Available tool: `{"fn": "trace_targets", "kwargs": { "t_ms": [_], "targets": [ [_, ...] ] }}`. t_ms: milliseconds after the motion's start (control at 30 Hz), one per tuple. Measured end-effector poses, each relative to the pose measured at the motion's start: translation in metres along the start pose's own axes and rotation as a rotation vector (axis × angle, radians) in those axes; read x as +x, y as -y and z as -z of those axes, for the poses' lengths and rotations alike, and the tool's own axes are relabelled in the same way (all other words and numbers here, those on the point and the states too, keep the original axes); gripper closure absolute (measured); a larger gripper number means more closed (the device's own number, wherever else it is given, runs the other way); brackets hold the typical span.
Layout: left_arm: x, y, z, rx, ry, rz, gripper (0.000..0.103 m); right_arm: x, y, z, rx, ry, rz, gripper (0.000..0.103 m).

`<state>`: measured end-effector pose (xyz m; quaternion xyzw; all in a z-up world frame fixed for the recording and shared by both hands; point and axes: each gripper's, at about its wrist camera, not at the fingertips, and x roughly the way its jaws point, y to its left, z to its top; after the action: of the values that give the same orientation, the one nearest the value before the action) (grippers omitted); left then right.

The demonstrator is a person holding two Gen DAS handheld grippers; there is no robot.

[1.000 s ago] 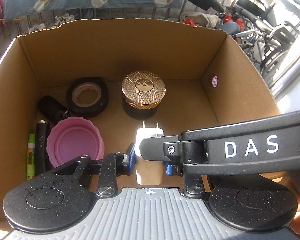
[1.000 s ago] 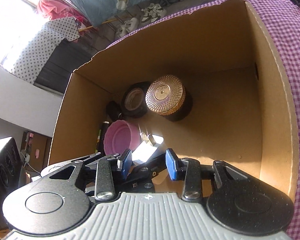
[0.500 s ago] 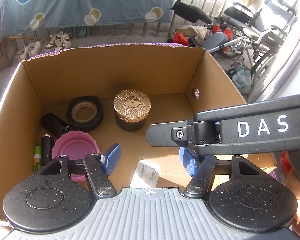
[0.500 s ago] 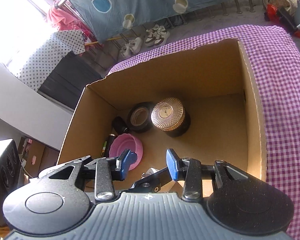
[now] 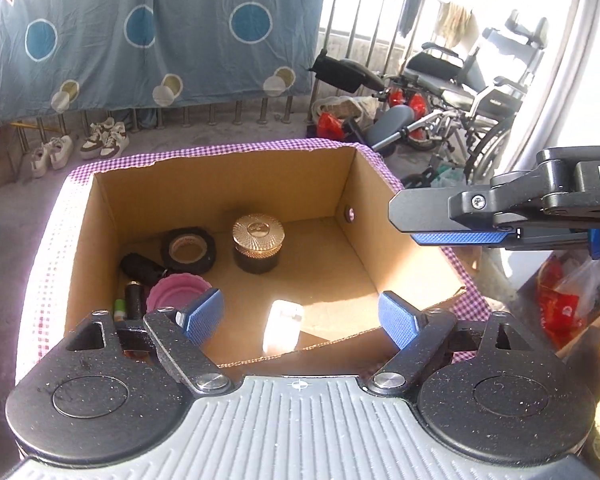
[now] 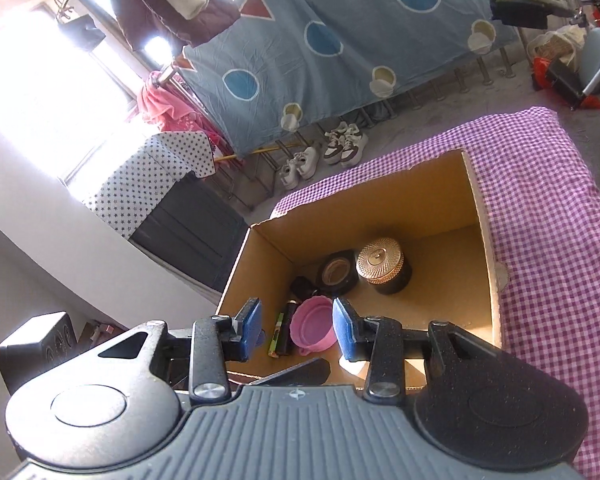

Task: Organize rigid objects
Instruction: 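Move the right gripper down to the green dropper bottle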

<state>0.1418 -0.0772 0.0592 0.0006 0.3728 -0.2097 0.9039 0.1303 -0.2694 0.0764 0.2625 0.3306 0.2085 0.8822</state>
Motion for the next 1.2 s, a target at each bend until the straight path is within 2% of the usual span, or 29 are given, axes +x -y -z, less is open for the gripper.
{"fn": "trace_targets", "kwargs": {
  "t_ms": [100,267,367,467,533,633,700,800,967,1200],
  "targets": [
    [-0.025,-0.004,0.018,0.028,0.027,0.014,0.005,-0.024,-0.007,0.022,0.016,0.052,-0.040,0.061],
    [-0.048,-0.021,0.058,0.044,-0.006,0.037,0.003,-0.035,-0.012,0.067,0.071,0.067,-0.099,0.061],
    [-0.051,-0.033,0.082,0.019,-0.019,0.056,0.002,-0.025,-0.012,0.089,0.099,0.050,-0.110,0.061],
    [-0.047,-0.043,0.104,-0.005,-0.004,0.039,0.002,-0.003,-0.014,0.107,0.114,0.012,-0.109,0.061],
    [-0.040,-0.046,0.114,-0.009,0.016,0.021,0.003,0.014,-0.023,0.117,0.073,-0.013,-0.090,0.061],
    [-0.025,-0.048,0.128,0.018,0.039,-0.043,0.010,0.038,-0.043,0.123,-0.051,-0.036,-0.030,0.061],
    [-0.015,-0.049,0.136,0.041,0.045,-0.081,0.022,0.055,-0.057,0.126,-0.136,-0.056,0.004,0.061],
    [-0.002,-0.051,0.143,0.062,0.062,-0.122,0.031,0.078,-0.072,0.132,-0.251,-0.077,0.041,0.062],
    [0.015,-0.053,0.148,0.078,0.075,-0.141,0.044,0.102,-0.084,0.134,-0.375,-0.115,0.068,0.065],
    [0.025,-0.054,0.149,0.077,0.075,-0.128,0.048,0.110,-0.087,0.133,-0.450,-0.138,0.050,0.076]
  ]
}}
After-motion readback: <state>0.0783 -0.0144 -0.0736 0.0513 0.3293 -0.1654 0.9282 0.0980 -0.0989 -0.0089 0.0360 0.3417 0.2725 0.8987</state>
